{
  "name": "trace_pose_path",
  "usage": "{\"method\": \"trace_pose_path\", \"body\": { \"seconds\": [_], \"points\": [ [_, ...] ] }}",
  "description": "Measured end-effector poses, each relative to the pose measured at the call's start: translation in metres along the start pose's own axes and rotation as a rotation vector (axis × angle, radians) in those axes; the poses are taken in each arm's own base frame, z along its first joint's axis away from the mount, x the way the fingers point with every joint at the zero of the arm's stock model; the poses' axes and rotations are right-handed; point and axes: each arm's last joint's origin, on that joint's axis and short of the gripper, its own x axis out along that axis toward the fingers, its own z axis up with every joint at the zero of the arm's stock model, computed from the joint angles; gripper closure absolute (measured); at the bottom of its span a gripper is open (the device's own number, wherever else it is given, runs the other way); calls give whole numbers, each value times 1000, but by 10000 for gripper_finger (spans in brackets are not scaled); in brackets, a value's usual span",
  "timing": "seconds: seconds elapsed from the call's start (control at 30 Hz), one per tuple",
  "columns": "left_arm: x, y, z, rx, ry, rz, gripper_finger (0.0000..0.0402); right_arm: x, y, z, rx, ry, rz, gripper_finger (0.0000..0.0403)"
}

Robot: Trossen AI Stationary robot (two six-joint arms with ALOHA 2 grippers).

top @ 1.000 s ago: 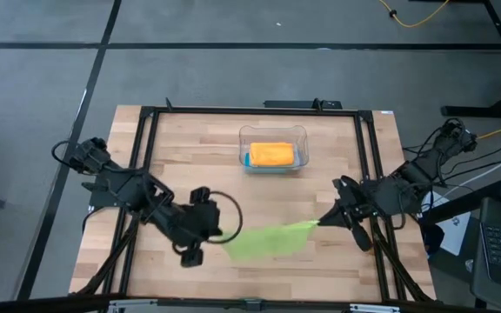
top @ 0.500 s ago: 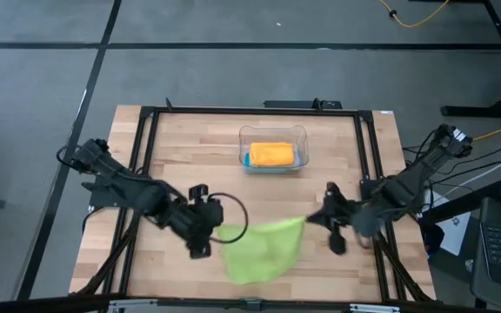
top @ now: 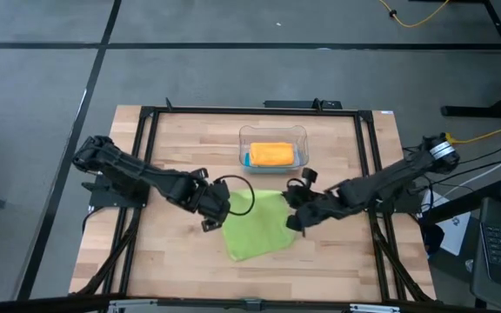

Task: Fold microfiber towels
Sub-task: Fold the green towel

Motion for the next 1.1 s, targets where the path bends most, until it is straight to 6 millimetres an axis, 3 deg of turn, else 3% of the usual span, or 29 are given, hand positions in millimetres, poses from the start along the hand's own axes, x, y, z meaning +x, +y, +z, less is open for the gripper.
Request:
{"method": "trace_pose_path", "body": {
  "seconds": [0.27, 0.5, 0.87, 1.1],
  "points": [
    [12, 13, 3, -25, -3, 81, 401, 34, -17, 1, -106, 22, -233, 398],
    [26, 10, -9, -57, 27, 105, 402, 49, -20, -3, -155, 100, -191, 398],
    [11, -32, -31, -54, -66, -25, 402, 23, 11, -15, -182, 111, -30, 397],
    [-9, -69, -35, -35, -208, -261, 402, -13, 36, -22, -127, 65, 127, 397]
  ]
}}
